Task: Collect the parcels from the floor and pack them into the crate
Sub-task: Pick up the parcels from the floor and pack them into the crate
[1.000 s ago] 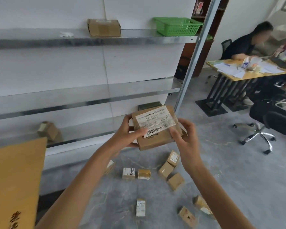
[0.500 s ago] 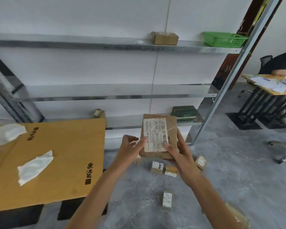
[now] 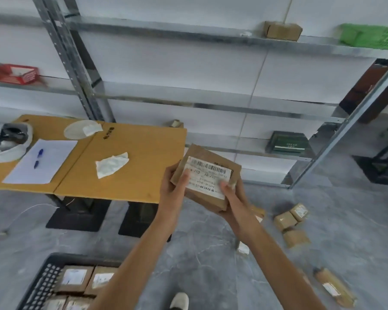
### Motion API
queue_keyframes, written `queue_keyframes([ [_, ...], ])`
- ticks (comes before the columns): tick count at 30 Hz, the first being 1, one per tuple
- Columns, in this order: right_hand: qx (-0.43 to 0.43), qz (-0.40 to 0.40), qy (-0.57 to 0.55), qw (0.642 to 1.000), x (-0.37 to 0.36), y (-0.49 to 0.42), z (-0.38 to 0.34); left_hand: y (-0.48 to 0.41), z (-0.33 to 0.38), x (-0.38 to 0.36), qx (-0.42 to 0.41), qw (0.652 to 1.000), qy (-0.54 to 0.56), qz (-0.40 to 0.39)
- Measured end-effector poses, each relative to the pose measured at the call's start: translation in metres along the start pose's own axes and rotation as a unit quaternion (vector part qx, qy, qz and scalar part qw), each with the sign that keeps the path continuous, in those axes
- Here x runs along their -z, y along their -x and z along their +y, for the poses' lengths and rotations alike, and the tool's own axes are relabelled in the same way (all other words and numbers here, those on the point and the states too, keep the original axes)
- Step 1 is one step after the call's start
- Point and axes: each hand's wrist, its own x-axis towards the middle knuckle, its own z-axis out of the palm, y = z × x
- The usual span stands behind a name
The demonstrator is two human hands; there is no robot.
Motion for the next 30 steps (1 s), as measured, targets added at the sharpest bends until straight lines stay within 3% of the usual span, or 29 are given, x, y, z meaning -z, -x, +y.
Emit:
queue_keyframes([
  [4,-0.007,-0.003,0.006,1.000,0.005,0.026,0.016,0.050,-0.007,0.031,0.009,0.990,-0.140,-0.001],
  [13,-0.079,-0.052,0.071,0.993,-0.048,0.070,0.058,0.101,0.016,0.131,0.075,0.952,-0.291,-0.057],
  [20,-0.115,-0.134,0.110,0.978,-0.152,0.094,0.100,0.122,0.028,0.254,0.107,0.932,-0.346,-0.031],
  [25,-0.115,-0.092,0.135,0.980,-0.249,0.104,0.149,0.140,0.032,0.348,0.172,0.938,-0.300,-0.023],
  [30,-0.130,-0.040,0.147,0.980,-0.312,0.109,0.194,0.137,0.031,0.411,0.180,0.937,-0.300,0.019],
])
